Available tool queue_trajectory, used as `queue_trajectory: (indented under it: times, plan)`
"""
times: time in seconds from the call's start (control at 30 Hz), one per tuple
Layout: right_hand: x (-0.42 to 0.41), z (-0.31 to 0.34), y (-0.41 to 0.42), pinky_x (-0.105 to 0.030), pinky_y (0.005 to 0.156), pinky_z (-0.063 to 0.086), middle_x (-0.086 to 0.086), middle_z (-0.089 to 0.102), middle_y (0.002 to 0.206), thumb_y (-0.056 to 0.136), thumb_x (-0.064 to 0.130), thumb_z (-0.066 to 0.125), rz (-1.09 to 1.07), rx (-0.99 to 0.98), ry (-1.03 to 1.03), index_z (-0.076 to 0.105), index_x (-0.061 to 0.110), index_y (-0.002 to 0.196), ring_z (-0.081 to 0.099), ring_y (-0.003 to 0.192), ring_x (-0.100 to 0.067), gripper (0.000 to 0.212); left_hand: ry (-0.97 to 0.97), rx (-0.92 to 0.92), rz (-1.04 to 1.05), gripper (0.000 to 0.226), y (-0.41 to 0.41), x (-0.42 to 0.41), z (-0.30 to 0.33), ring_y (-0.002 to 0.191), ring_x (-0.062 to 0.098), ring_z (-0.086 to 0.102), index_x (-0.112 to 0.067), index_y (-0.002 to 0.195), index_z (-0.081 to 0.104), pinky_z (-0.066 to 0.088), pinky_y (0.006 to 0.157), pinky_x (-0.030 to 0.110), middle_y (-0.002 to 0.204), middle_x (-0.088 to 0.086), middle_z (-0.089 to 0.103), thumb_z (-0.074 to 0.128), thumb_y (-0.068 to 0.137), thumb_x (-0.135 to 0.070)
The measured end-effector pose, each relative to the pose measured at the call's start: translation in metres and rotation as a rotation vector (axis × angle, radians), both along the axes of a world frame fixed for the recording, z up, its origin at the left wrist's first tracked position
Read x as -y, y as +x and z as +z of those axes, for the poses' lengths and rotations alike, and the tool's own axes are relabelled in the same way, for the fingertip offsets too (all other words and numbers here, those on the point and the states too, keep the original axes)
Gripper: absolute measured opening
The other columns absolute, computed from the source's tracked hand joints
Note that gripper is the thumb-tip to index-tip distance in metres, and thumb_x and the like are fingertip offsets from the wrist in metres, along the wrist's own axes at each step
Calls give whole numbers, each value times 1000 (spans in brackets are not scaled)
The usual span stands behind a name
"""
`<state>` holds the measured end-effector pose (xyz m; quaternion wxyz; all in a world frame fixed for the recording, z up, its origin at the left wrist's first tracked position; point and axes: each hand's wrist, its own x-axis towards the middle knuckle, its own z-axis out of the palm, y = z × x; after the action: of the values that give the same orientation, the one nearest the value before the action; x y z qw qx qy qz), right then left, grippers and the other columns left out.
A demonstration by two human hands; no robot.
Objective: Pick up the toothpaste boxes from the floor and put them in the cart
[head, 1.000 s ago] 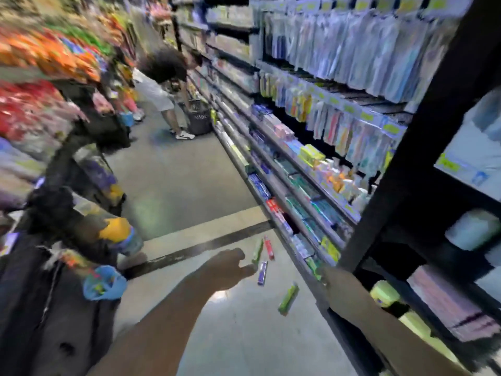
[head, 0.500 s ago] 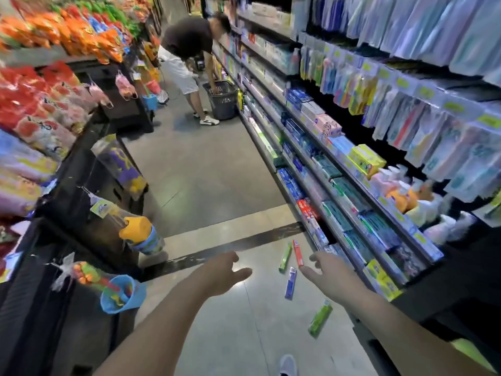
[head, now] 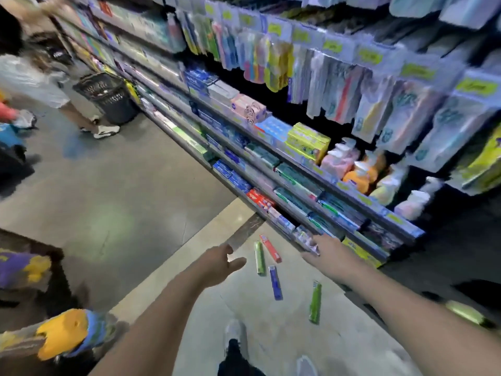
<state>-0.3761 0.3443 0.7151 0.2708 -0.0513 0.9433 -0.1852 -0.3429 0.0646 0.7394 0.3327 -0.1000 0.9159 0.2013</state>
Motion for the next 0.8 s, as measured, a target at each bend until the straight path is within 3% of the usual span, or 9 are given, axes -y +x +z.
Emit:
queue_trajectory:
  times: [0.17,0.27,0.33,0.43,0.5,0.6,0.8]
  plan:
    - [-11,-39,-33,-37,90,48,-6,61,119,92,55,50,-268,51,79,56,16,120,56,113,-27,48,34,79,-319,59,-107,-11,-41,118,29,57,-9,136,48,41,90,29,128,13,63,51,96,-52]
    - [-9,-67,-42,-35,82,48,-9,62,114,92,54,49,-409,108,109,56,15,112,58,110,-29,45,32,118,-479,54,-158,-21,-73,112,30,59,-7,129,52,43,88,31,118,15,67,51,97,-50]
    - [-6,-88,-48,-32,78,46,-8,63,115,92,53,49,-493,140,113,56,14,112,59,108,-28,44,36,150,-543,52,-186,-27,-94,110,29,61,-7,127,54,44,88,31,117,15,67,52,97,-50]
    - [-3,-123,-57,-37,90,50,-9,63,122,92,53,49,-600,194,87,56,12,124,59,112,-27,53,40,177,-600,50,-222,-37,-130,111,28,61,-8,126,55,44,89,30,121,14,65,53,97,-48]
    - [-4,-150,-64,-36,85,50,-12,65,113,94,48,50,-644,209,89,56,9,122,59,111,-28,47,35,187,-609,49,-241,-40,-162,114,28,60,-8,128,55,42,90,28,123,14,65,53,98,-47]
    - [-10,-214,-69,-34,80,50,-8,66,103,93,46,53,-713,219,82,58,16,112,62,104,-27,36,16,203,-567,50,-261,-41,-236,111,31,61,-5,126,55,42,88,29,120,17,65,57,96,-44]
    - [-22,-419,-58,-40,91,51,-14,64,118,87,47,60,-785,298,166,57,12,116,59,111,-31,45,-109,255,-537,55,-266,-30,-434,118,30,57,-5,132,49,44,90,30,130,16,59,54,96,-46]
